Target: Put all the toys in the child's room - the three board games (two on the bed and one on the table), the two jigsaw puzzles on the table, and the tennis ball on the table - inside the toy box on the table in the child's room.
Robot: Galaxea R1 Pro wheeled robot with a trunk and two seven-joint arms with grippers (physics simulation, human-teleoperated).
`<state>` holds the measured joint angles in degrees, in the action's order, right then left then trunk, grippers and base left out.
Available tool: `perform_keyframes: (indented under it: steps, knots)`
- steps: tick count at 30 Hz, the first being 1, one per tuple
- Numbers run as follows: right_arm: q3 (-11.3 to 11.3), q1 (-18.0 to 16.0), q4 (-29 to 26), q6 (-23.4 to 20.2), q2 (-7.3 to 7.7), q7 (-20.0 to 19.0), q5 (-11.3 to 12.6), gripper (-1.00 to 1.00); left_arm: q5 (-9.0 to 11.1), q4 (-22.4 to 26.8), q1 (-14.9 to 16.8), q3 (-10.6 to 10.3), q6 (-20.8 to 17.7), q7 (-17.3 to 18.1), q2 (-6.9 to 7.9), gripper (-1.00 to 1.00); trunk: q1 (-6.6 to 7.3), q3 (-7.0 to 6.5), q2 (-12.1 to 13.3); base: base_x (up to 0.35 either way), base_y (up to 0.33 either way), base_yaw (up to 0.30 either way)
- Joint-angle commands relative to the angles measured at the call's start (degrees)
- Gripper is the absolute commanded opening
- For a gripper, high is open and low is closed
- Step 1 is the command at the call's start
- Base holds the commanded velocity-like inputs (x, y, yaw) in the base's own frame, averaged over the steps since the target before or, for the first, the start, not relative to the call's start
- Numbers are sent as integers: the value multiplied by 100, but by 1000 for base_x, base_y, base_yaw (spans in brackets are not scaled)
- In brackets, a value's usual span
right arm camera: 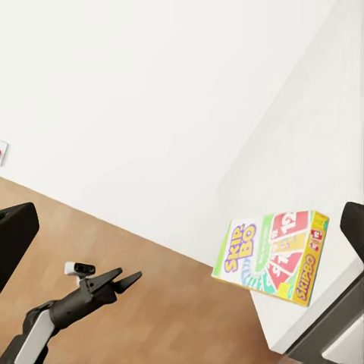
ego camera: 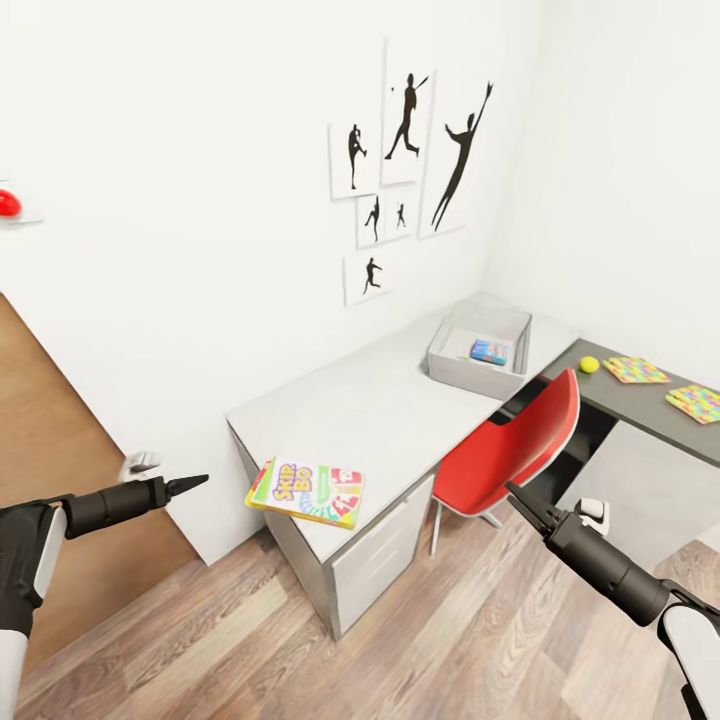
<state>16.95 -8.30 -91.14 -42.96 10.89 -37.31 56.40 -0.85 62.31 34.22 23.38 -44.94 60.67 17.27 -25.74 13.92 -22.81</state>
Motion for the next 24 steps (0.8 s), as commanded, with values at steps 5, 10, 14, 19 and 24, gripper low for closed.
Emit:
perform_keyframes:
  steps: [5, 10, 14, 19, 24]
  knots:
    - [-31, -5, 0, -31, 0, -4, 20, 100, 6, 1, 6, 26, -56, 63, 19, 100, -4, 11, -11, 28, -38, 0]
    - [-136, -5, 0, -23, 0, -4, 20, 100, 13, -7, 6, 41, -77, 95, 45, 100, -4, 11, -11, 6, -9, 0]
    - [-157, -5, -2, -10, -2, -4, 20, 100, 14, -8, 6, 43, -87, 101, 43, 100, -4, 11, -11, 1, -2, 0]
    - [-158, -5, -3, -4, 0, -5, 20, 100, 14, -8, 6, 49, -162, 103, 50, 100, -4, 11, -11, 0, 0, 0]
    - [-162, -5, -4, -3, 0, -4, 20, 100, 14, -8, 6, 52, -226, 103, 52, 100, -4, 11, -11, 0, 0, 0]
